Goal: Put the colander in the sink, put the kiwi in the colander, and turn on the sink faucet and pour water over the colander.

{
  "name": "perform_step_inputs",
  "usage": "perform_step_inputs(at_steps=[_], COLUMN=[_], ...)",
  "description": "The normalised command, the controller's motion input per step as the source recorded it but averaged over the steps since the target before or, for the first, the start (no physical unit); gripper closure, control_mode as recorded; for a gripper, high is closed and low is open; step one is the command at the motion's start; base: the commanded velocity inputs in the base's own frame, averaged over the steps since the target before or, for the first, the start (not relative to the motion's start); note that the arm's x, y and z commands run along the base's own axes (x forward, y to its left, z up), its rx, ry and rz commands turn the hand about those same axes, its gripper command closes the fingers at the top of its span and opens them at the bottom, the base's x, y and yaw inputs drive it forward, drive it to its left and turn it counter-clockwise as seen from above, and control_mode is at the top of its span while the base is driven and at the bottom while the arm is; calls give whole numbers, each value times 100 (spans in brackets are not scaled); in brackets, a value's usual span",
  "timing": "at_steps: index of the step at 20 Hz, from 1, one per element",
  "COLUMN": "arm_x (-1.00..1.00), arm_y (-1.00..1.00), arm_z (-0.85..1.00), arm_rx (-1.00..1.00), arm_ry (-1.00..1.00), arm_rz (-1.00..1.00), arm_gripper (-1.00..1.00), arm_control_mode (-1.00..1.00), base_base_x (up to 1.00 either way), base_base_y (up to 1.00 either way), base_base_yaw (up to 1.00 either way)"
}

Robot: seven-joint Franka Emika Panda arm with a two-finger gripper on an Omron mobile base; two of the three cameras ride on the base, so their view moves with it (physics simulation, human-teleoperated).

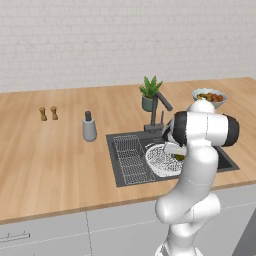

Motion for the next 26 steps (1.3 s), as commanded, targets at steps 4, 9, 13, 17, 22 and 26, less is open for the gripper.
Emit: perform_step_inputs(at_steps=[4, 9, 13, 17, 22, 26], arm_x=[21, 20, 13, 4, 0, 0], arm_y=[0, 0, 0, 0, 1, 14], arm_z=[-9, -16, -35, -35, -15, 4], arm_rx=[0, 0, 0, 0, 0, 0], arm_ry=[0, 0, 0, 0, 0, 0], arm_rz=[0, 0, 0, 0, 0, 0], arm_gripper=[100, 100, 100, 100, -100, -100], arm_control_mode=[-100, -100, -100, -100, -100, -100], base_base_x=[0, 0, 0, 0, 0, 0], base_base_y=[0, 0, 0, 0, 0, 0], base_base_yaw=[0, 0, 0, 0, 0, 0])
